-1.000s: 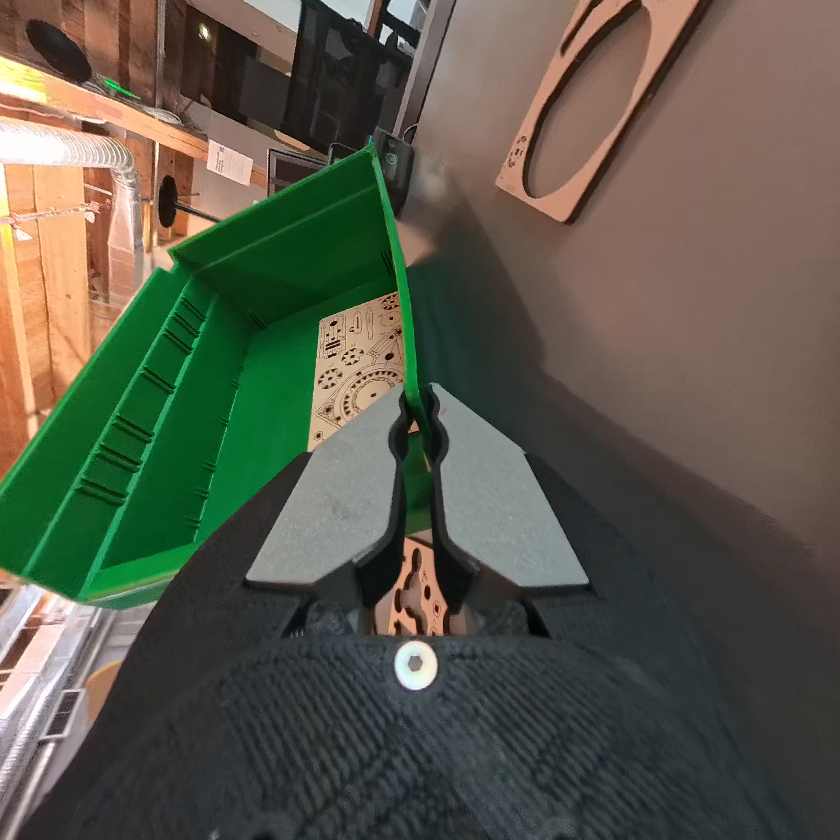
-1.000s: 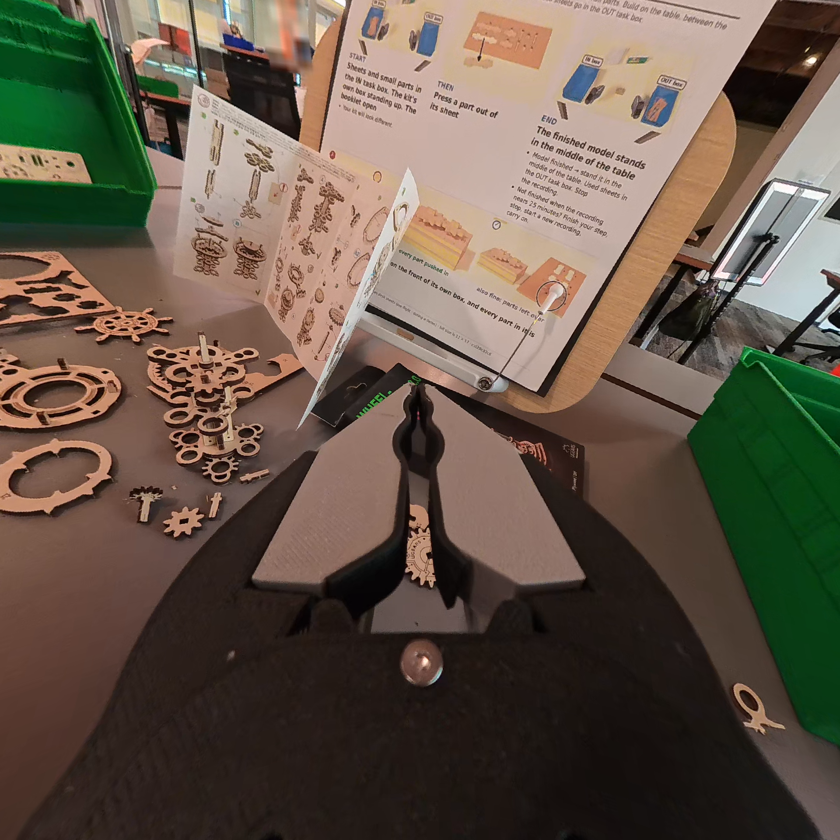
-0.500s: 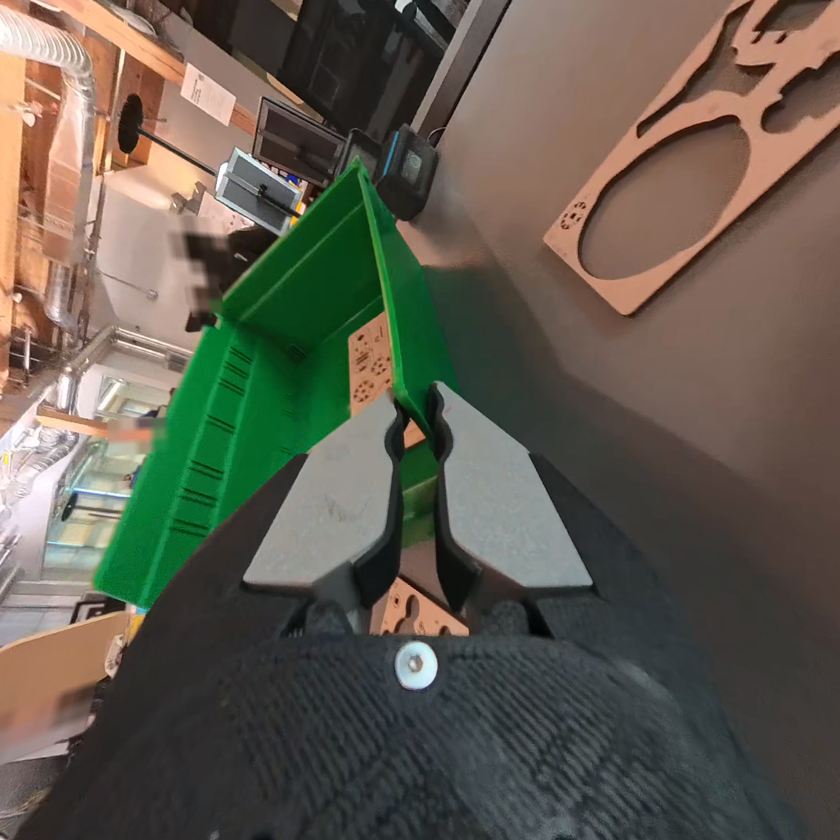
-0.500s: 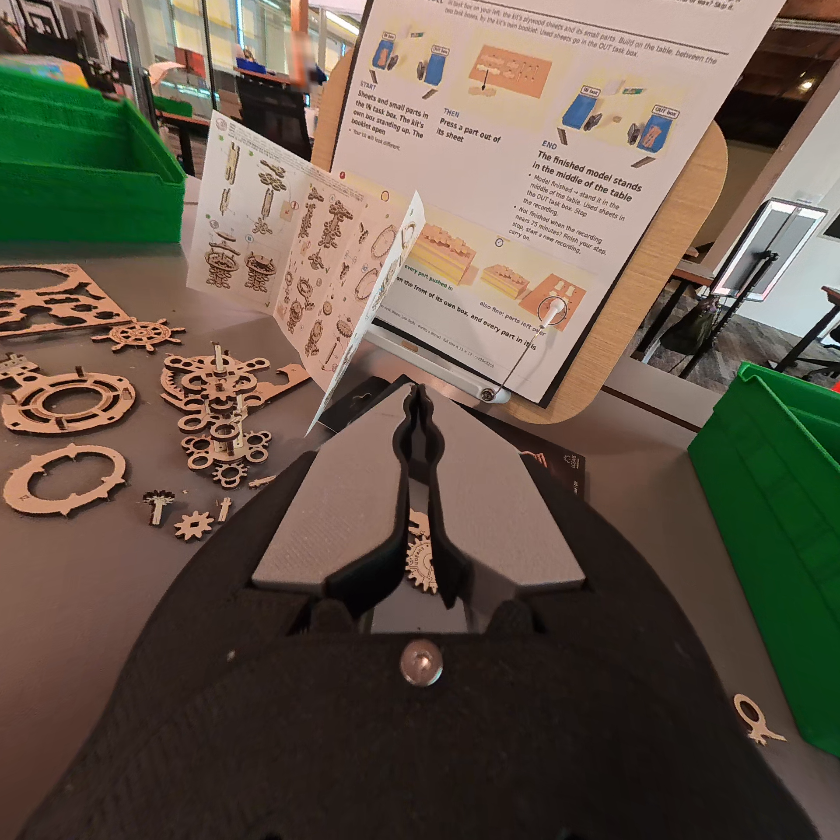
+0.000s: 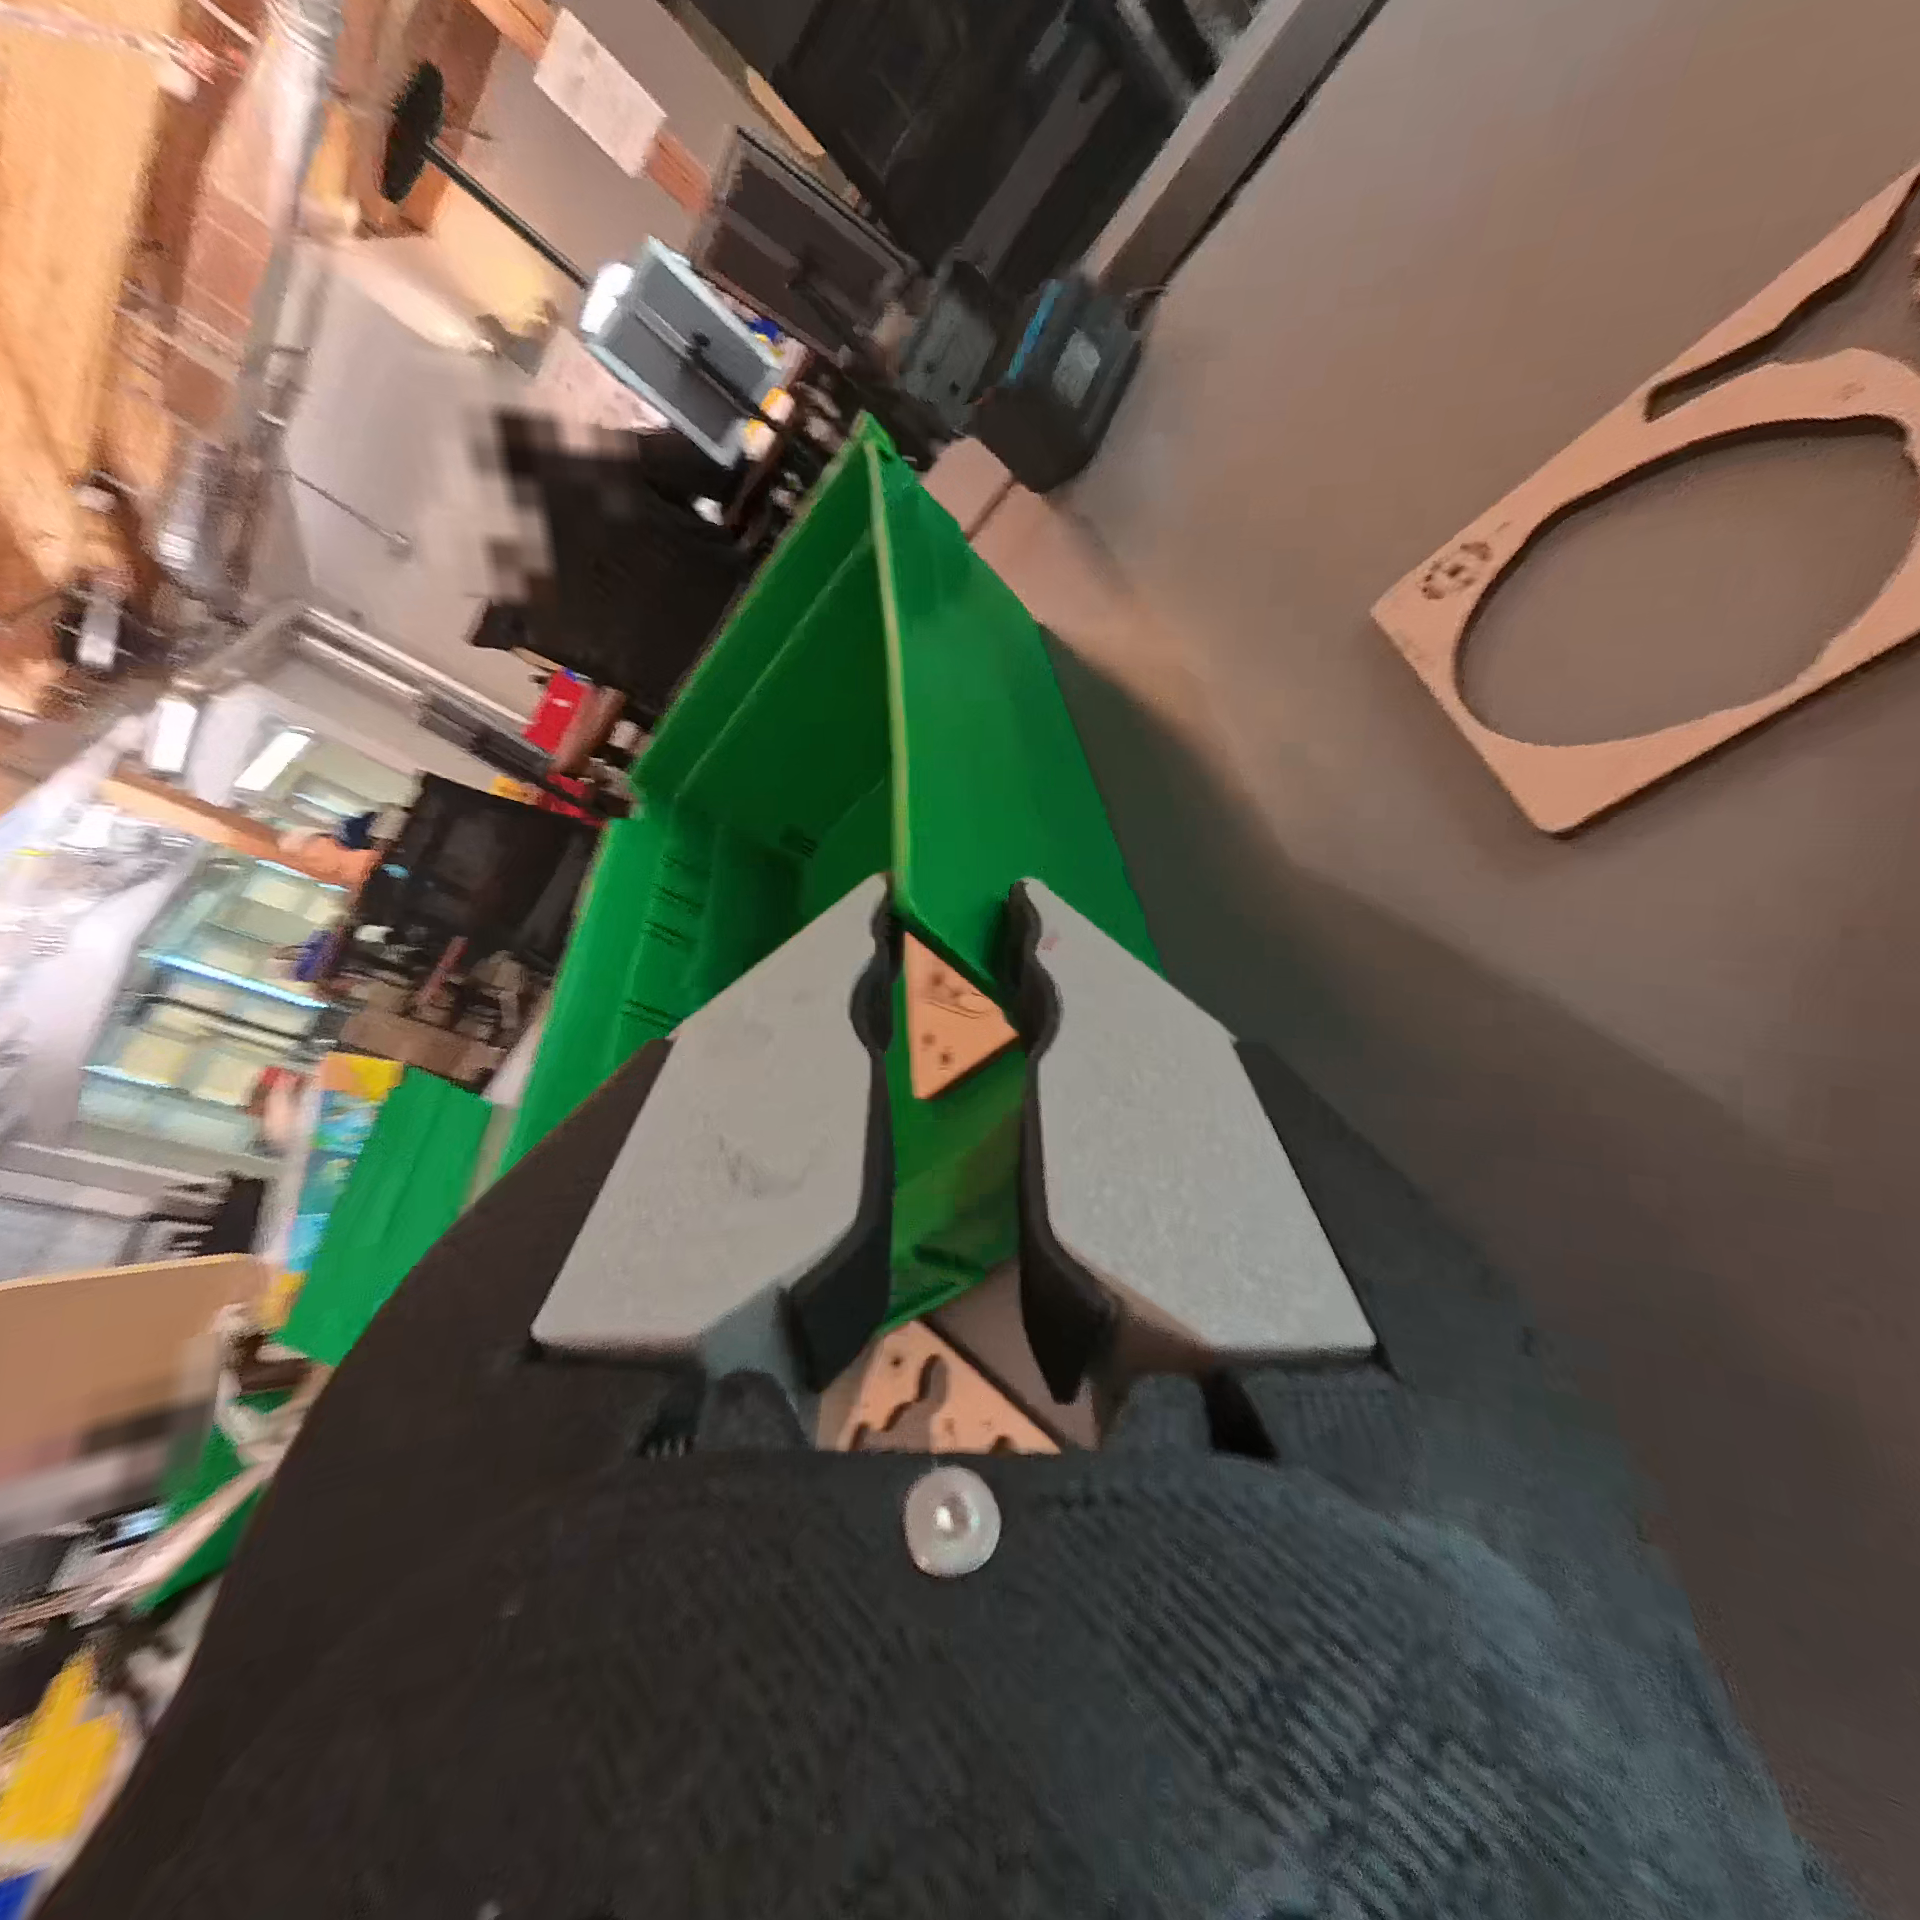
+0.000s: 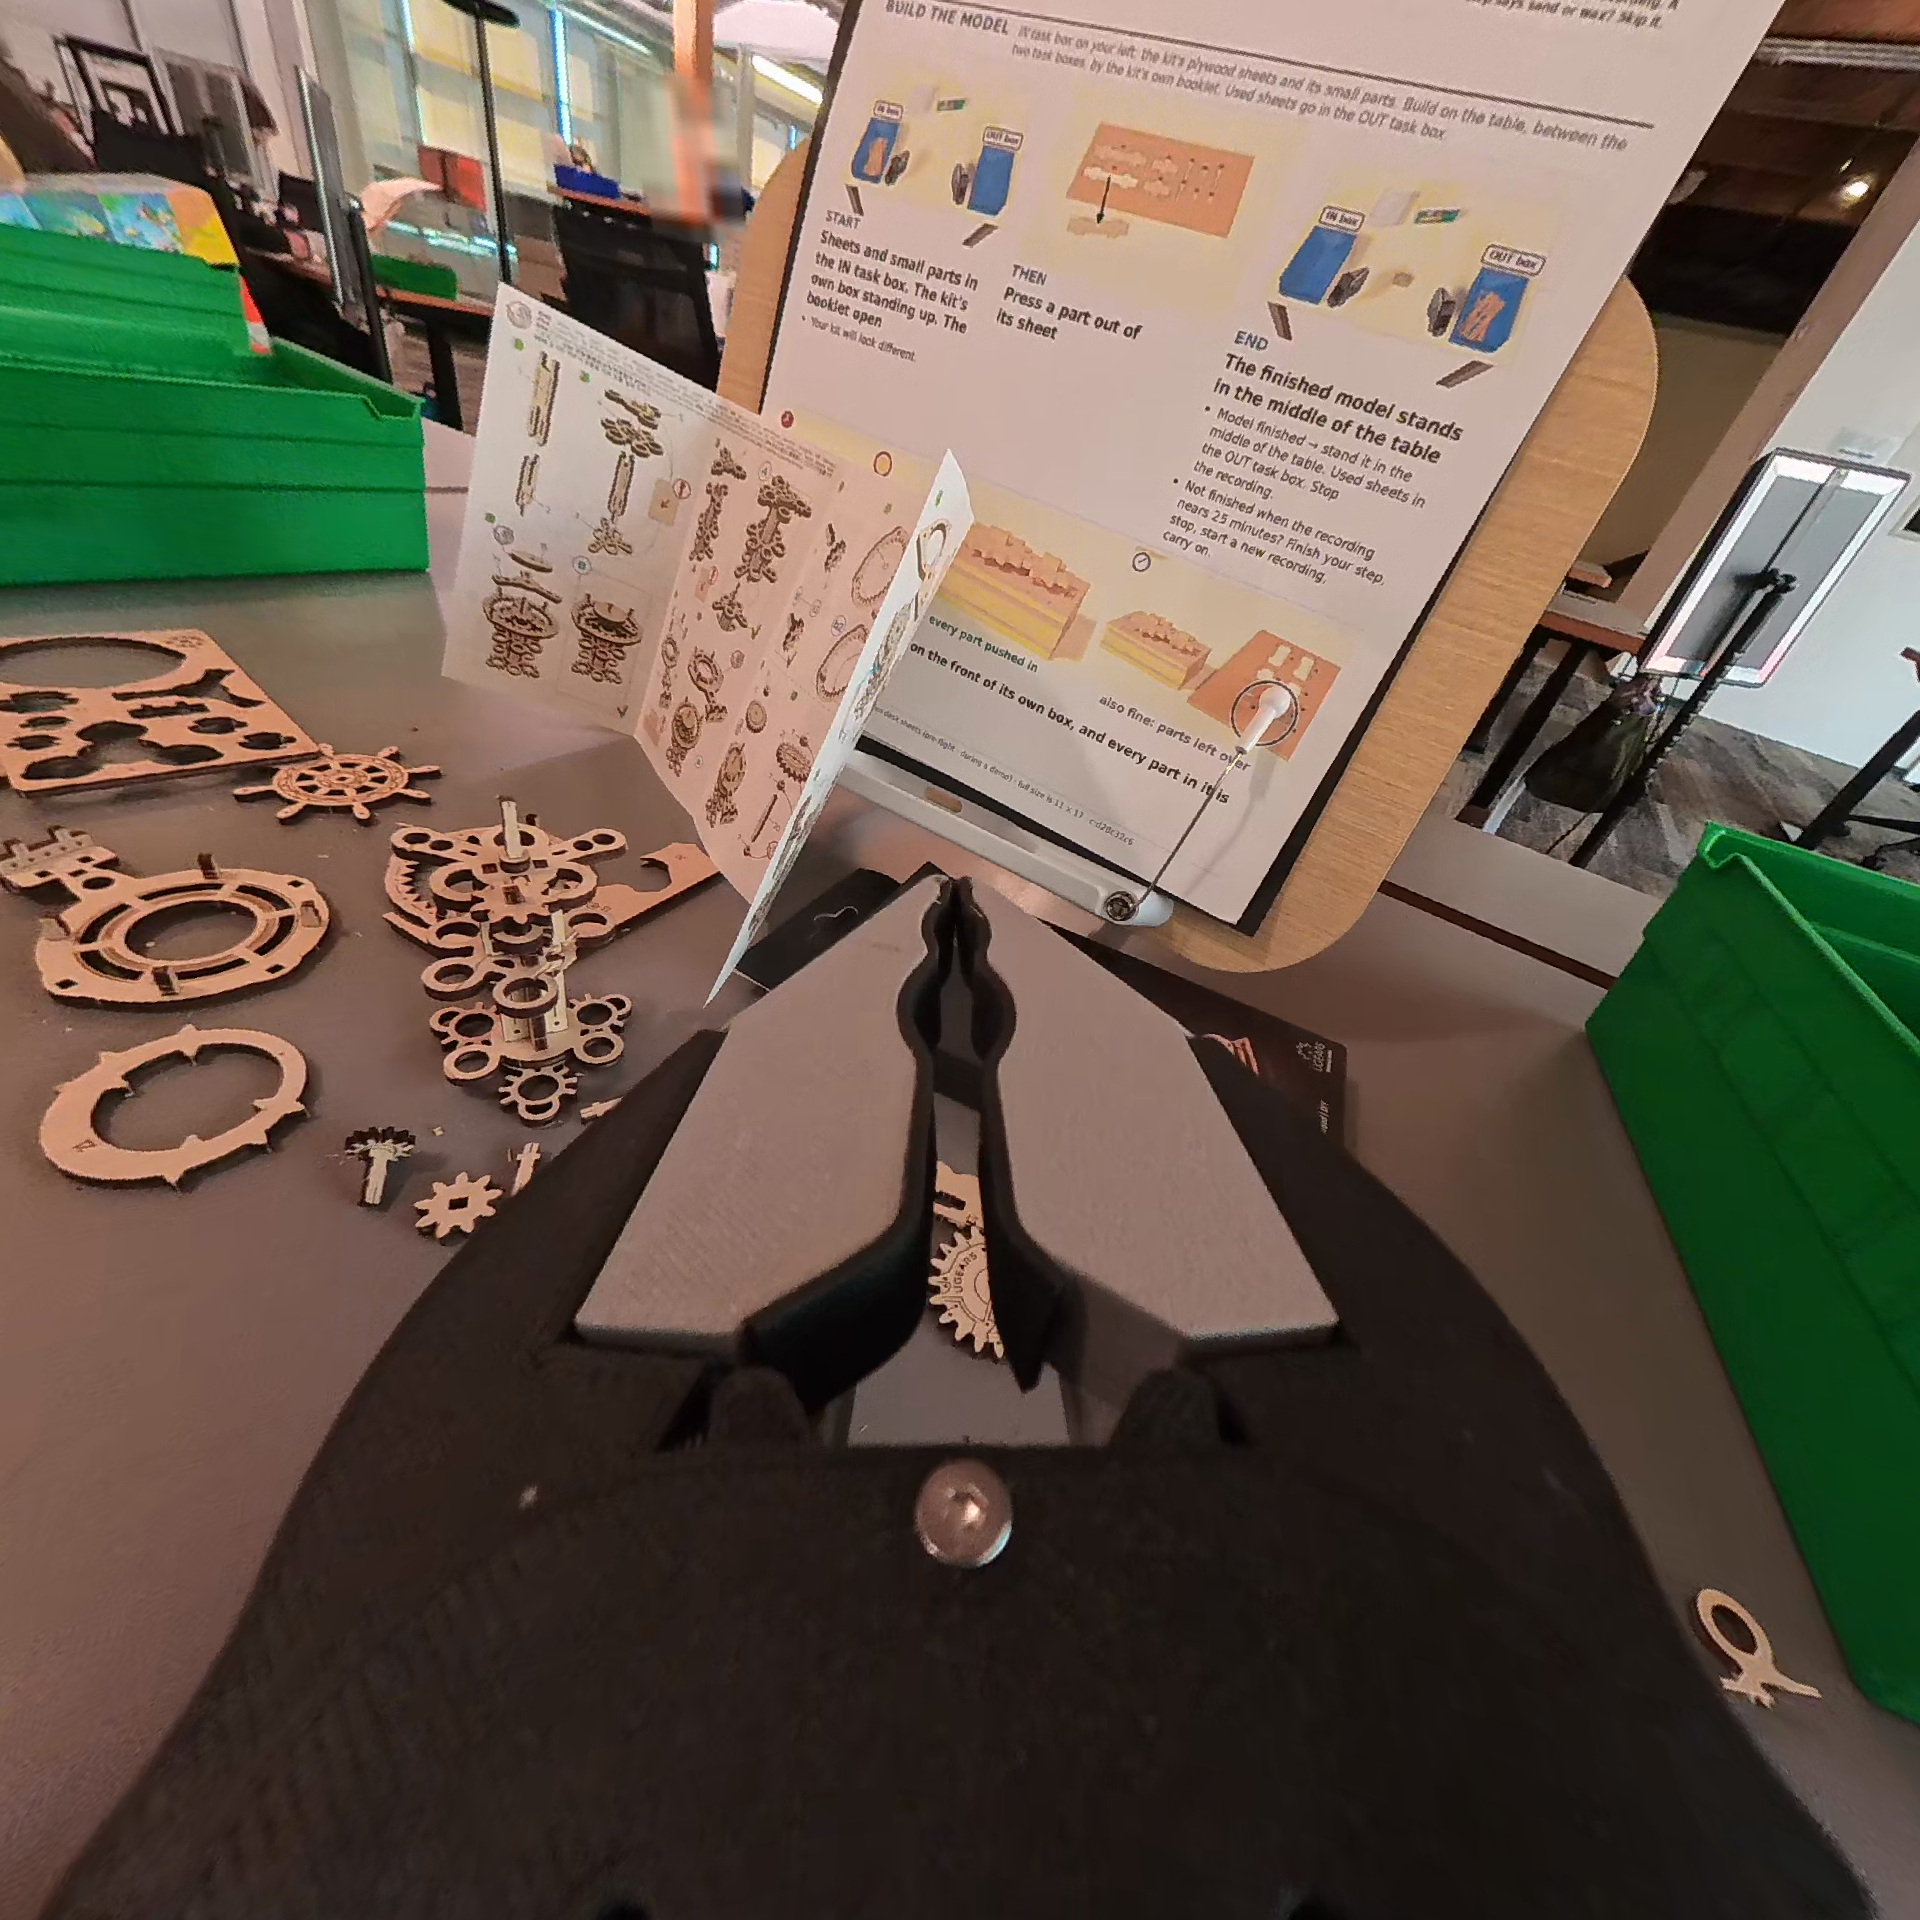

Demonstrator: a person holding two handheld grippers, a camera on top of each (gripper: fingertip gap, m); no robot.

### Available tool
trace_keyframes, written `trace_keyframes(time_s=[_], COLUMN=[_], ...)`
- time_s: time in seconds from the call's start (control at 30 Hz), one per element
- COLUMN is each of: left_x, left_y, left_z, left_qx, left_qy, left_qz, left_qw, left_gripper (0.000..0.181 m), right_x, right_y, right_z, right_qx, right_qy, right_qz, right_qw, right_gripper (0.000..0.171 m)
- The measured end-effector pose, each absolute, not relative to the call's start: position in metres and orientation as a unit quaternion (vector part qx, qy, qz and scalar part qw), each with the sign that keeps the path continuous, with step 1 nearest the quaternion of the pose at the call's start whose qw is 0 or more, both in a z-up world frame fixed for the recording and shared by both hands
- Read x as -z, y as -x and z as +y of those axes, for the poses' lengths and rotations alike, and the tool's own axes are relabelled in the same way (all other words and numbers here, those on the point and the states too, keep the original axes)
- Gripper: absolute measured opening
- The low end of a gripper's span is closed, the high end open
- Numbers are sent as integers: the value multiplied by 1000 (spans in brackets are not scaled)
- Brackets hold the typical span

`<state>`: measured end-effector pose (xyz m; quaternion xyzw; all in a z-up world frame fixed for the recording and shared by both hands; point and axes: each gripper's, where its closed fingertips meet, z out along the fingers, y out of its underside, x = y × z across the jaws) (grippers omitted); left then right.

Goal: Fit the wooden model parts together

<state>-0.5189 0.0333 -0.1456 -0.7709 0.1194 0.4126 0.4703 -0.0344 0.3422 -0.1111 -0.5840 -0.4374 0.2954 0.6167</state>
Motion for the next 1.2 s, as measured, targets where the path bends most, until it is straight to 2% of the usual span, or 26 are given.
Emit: trace_keyframes(time_s=[0.13,0.4,0.57,0.77,1.2], left_x=[112,65,57,73,105], left_y=[483,415,431,456,442], left_z=[35,93,156,199,205], left_qx=[-417,-233,-209,-193,-132], left_qy=[741,722,689,688,728], left_qz=[141,97,42,26,31], left_qw=[507,644,692,699,672], left_gripper=[24,21,8,14,11], right_x=[113,118,123,132,138], right_y=[35,35,34,37,32], right_z=[344,349,353,358,374], right_qx=[-295,-293,-287,-276,-237], right_qy=[588,599,610,623,643], right_qz=[-437,-432,-430,-435,-432], right_qw=[614,607,601,589,587], right_gripper=[0,0,0,0,0])
